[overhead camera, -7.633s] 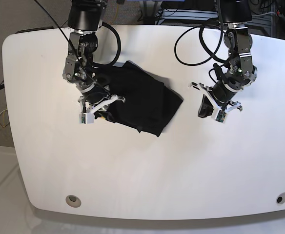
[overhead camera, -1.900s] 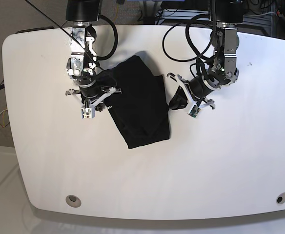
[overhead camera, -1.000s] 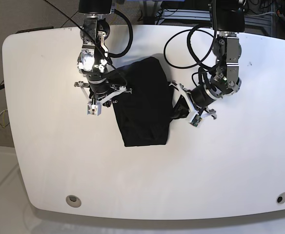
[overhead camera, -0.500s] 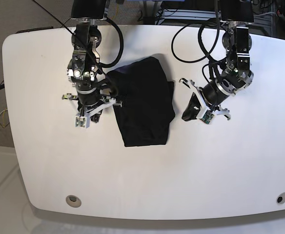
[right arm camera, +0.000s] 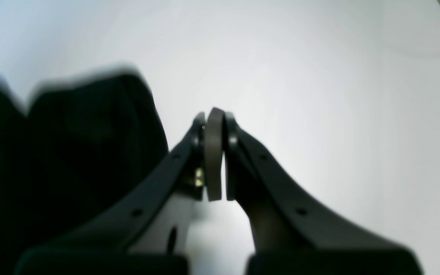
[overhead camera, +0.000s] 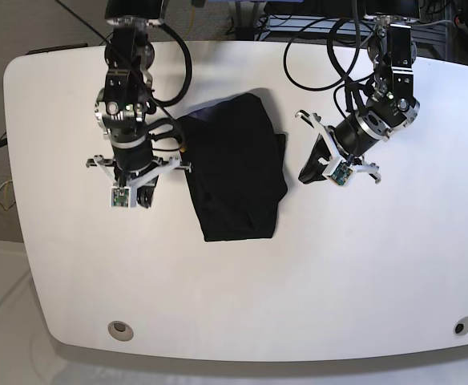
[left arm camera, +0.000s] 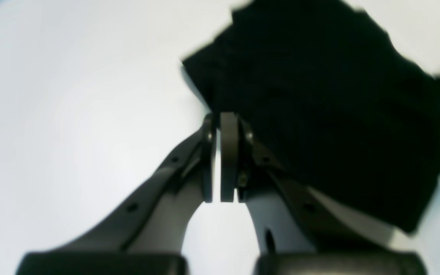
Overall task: Fold the T-shirt properly
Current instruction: 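Push the folded shirt with the right gripper to straighten it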
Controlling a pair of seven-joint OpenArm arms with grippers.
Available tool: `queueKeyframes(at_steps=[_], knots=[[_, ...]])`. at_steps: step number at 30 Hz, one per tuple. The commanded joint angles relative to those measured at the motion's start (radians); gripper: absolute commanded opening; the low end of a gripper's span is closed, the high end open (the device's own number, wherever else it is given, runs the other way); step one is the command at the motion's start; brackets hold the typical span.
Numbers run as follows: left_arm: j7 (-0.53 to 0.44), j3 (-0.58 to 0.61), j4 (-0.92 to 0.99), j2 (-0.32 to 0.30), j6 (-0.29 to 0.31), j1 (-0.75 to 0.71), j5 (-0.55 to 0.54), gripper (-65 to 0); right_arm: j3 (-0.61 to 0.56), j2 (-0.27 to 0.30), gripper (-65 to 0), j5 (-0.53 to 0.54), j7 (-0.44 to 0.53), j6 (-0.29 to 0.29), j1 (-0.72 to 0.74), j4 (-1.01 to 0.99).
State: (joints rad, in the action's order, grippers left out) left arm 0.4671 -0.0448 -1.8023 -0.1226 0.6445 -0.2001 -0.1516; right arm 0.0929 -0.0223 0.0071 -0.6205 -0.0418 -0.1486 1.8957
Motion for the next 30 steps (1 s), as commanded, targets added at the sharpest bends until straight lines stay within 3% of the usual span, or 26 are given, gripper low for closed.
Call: queueKeyframes(at_steps=[1, 6, 17, 30], knots=[[-0.023, -0.002, -0.018, -0.004, -0.001, -0.011, -0.016, -65.0, -0.023, 0.0, -65.0, 0.006, -0.003, 0.001, -0.053, 0.086], [-0.023, -0.002, -0.015, -0.004, -0.009, -0.04, -0.015, -65.0, -0.074, -0.003, -65.0, 0.003, -0.034, 0.001, -0.144, 0.13], [-0.023, 0.001, -0.015, -0.001, -0.133, -0.089, 0.024, -65.0, -0.19, 0.0, -65.0, -0.002, -0.039, 0.003, -0.193, 0.13], [-0.024, 0.0, -0.011, 0.022, -0.142, -0.117, 0.097, -65.0, -0.226, 0.0, -65.0, -0.002, -0.039, 0.004, -0.148, 0.071]])
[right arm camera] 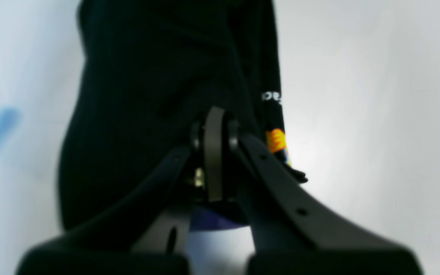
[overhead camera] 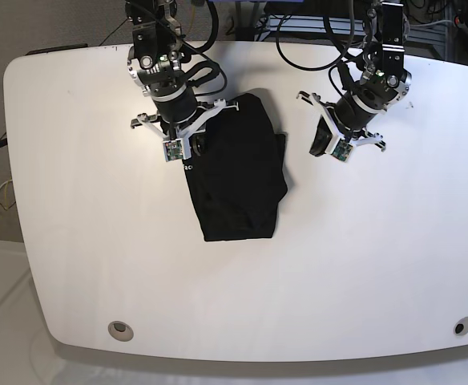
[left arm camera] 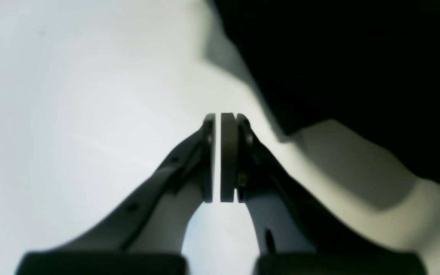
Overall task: Fold the T-shirt properly
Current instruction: 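Push the folded shirt with the right gripper to straighten it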
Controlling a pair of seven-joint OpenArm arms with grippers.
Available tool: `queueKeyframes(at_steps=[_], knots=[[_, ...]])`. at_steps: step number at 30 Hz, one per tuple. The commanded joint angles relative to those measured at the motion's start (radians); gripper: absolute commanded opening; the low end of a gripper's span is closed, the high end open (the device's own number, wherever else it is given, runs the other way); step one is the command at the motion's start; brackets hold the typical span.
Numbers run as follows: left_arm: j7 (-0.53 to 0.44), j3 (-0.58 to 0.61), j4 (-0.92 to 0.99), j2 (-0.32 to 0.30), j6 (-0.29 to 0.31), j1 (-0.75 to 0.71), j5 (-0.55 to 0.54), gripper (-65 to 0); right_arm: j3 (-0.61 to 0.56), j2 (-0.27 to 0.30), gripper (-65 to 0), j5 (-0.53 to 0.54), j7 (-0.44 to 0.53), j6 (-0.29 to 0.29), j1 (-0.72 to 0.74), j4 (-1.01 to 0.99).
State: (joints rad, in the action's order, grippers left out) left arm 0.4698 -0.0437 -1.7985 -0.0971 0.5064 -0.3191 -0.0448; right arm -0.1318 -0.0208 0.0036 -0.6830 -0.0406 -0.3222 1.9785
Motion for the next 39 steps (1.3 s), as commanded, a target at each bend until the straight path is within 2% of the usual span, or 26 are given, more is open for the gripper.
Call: queueKeyframes(at_steps=[1, 7, 19, 23, 39], knots=[[-0.027, -0.002, -0.014, -0.003, -0.004, 0.002, -0.01, -65.0, -0.001, -0.001, -65.0, 0.002, 0.024, 0.003, 0.034, -0.025], [-0.027, -0.003, 0.004, -0.003, -0.004, 0.002, -0.011, -65.0, -0.006, -0.009, -65.0, 0.002, 0.024, 0.003, 0.079, -0.097], [-0.027, -0.005, 0.018, -0.005, -0.004, -0.004, -0.011, -65.0, -0.085, -0.04, -65.0, 0.0, 0.026, 0.012, 0.168, -0.253], [-0.027, -0.005, 0.018, -0.005, -0.004, -0.004, -0.011, -65.0, -0.085, -0.057, -65.0, 0.0, 0.03, 0.012, 0.203, -0.324], [-0.027, -0.041, 0.015, -0.017, -0.002, -0.005, -0.013, -65.0, -0.084, -0.06, -65.0, 0.0, 0.081, 0.014, 0.387, -0.581]])
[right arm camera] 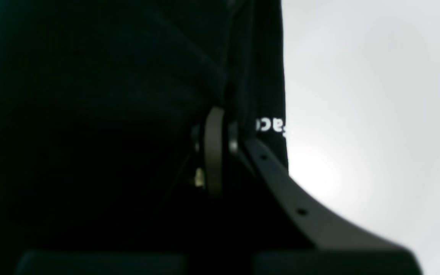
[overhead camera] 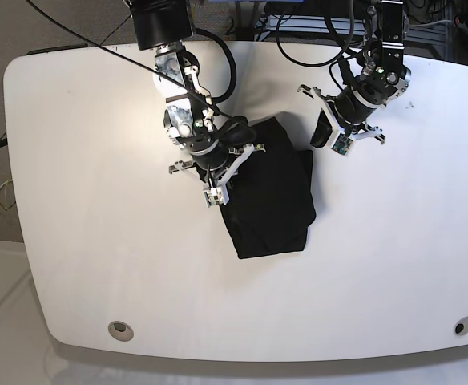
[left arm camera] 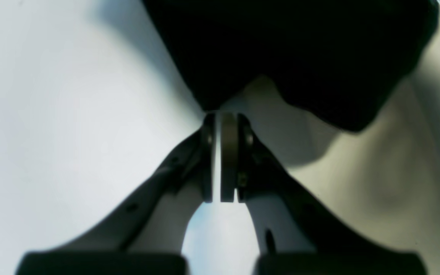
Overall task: Fold the T-shirt properly
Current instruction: 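Push the folded shirt with the right gripper to straighten it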
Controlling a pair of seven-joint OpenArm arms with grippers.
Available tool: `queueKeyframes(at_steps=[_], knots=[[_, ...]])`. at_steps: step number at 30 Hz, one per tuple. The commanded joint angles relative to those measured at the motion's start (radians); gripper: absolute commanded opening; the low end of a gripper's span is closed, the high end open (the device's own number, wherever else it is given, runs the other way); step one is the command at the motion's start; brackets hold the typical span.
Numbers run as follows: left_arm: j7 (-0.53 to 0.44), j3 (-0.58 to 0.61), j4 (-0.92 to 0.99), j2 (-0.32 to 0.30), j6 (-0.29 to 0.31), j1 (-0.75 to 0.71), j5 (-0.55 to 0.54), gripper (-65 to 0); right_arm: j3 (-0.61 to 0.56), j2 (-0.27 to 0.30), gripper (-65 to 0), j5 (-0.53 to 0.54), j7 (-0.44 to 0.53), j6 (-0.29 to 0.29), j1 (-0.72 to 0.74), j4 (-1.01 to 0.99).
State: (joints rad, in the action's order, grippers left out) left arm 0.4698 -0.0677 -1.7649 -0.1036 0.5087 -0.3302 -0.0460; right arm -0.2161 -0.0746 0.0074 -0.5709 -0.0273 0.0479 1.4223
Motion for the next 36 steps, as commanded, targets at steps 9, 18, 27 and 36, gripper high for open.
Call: queueKeyframes(at_steps=[9, 18, 27, 36], knots=[[-0.027, -0.083, -0.016, -0.046, -0.005, 0.013, -0.015, -65.0, 0.004, -0.006, -65.0, -0.005, -0.004, 0.023, 0.048, -0.048], [-0.027, -0.094, -0.005, -0.08, -0.005, 0.061, -0.016, -65.0, 0.004, -0.006, -65.0, -0.005, -0.001, 0.103, 0.06, -0.05], [-0.027, -0.093, 0.012, -0.08, -0.003, 0.076, -0.016, -65.0, 0.005, -0.006, -65.0, -0.005, 0.015, 0.154, 0.082, -0.051], [-0.027, -0.093, 0.012, -0.08, -0.003, 0.076, -0.016, -65.0, 0.082, -0.029, -65.0, -0.004, 0.015, 0.152, 0.076, -0.044]])
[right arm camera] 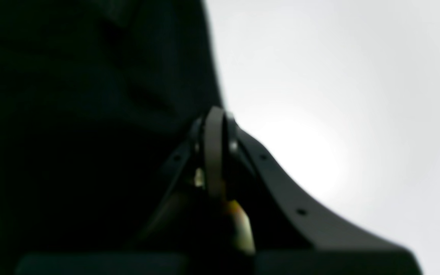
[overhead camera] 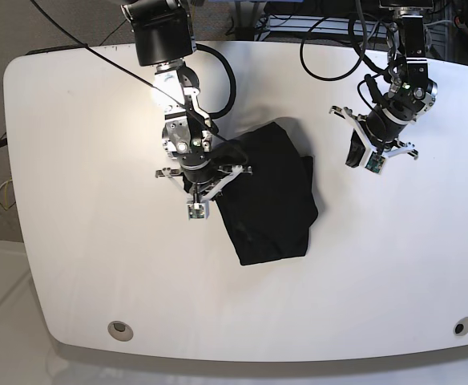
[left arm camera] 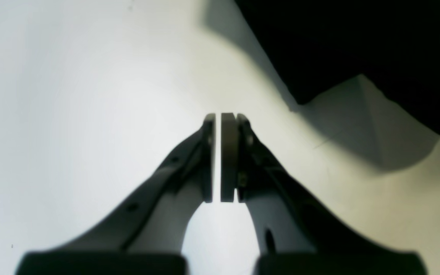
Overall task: Fold the T-shirt properly
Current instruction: 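Push the folded shirt with the right gripper to straighten it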
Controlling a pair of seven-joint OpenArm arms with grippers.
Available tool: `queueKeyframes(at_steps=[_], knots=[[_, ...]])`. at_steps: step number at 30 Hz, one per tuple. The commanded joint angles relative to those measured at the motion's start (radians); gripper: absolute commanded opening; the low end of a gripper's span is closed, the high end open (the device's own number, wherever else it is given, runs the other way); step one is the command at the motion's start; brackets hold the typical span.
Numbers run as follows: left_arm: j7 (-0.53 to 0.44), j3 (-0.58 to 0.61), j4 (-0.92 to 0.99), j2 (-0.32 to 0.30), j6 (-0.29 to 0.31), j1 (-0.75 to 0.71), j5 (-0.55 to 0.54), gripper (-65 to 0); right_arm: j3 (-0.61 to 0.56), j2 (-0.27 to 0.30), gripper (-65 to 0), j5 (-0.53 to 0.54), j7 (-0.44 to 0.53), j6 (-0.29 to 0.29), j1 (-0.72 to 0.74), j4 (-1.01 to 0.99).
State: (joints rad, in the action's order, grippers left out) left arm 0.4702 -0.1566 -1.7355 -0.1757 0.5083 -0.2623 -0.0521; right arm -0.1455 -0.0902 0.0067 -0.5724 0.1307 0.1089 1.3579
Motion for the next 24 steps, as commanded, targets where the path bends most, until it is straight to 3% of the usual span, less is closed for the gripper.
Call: queueKeyframes(at_steps=[1, 11, 19, 24], knots=[[-0.028, -0.004, -0.017, -0.008, -0.003, 0.008, -0.01, -65.0, 0.017, -0.016, -65.0, -0.003, 0.016, -0.006, 0.012, 0.024], [-0.028, -0.005, -0.022, -0.009, -0.003, 0.005, -0.012, -65.0, 0.024, -0.019, -65.0, -0.003, 0.012, -0.006, -0.028, 0.179], [-0.028, -0.005, -0.034, -0.009, -0.003, 0.004, -0.012, -65.0, 0.025, -0.015, -65.0, -0.003, -0.061, -0.006, -0.034, 0.291], [-0.026, -0.008, -0.064, -0.014, -0.003, -0.012, -0.012, -65.0, 0.027, 0.014, -65.0, -0.003, -0.073, -0.006, -0.067, 0.377]])
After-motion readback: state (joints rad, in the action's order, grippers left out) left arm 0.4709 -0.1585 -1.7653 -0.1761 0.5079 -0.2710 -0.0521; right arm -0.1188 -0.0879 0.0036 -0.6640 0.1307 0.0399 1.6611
